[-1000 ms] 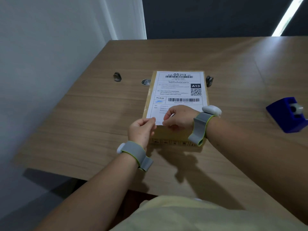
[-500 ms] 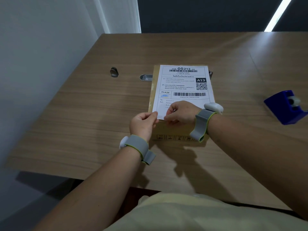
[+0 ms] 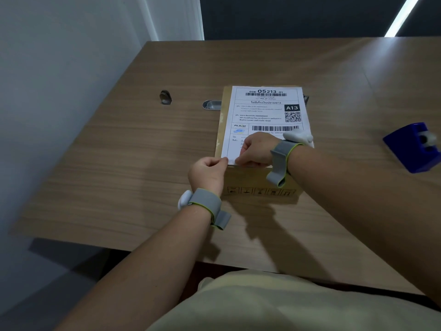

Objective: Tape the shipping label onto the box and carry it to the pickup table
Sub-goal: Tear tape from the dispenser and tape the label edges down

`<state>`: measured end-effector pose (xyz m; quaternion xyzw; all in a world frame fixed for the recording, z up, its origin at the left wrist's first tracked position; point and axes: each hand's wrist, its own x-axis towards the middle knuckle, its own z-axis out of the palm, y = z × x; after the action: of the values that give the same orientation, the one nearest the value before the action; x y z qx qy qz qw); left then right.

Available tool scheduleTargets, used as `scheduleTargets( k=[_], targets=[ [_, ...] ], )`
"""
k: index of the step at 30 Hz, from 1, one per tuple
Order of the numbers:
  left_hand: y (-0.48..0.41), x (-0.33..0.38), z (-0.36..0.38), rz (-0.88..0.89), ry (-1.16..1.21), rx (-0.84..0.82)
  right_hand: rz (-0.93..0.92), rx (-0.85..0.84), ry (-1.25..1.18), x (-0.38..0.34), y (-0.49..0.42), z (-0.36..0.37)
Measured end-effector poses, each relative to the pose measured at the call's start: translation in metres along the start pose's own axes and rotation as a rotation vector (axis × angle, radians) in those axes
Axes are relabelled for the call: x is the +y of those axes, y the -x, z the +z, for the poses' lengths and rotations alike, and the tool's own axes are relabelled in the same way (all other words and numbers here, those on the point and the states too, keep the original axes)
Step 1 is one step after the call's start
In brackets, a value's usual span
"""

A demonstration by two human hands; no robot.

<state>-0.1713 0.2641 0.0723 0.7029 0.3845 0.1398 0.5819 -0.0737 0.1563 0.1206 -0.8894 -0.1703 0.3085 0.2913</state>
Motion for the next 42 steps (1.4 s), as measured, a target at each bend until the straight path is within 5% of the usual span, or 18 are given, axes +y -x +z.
scheduleTargets(
  k=[13, 17, 23, 31, 42],
  targets=[
    [0.0, -0.006, 0.004, 0.158, -0.108, 0.065, -0.01, -0.001, 0.354, -0.005, -0.015, 0.005],
    [-0.006, -0.008, -0.001, 0.154, -0.096, 0.059, -0.181, 0.078, 0.313, 0.007, -0.008, 0.008],
    [-0.019, -0.027, -0.006, 0.509, -0.262, -0.042, -0.487, 0.273, 0.272, 0.039, 0.0, 0.025],
    [-0.039, -0.038, -0.028, 0.981, -0.552, -0.073, -0.566, 0.455, 0.433, 0.059, 0.012, 0.046],
    [-0.005, -0.017, 0.001, 0.913, -0.539, -0.158, -0.442, 0.501, 0.245, 0.103, 0.036, -0.001]
  ],
)
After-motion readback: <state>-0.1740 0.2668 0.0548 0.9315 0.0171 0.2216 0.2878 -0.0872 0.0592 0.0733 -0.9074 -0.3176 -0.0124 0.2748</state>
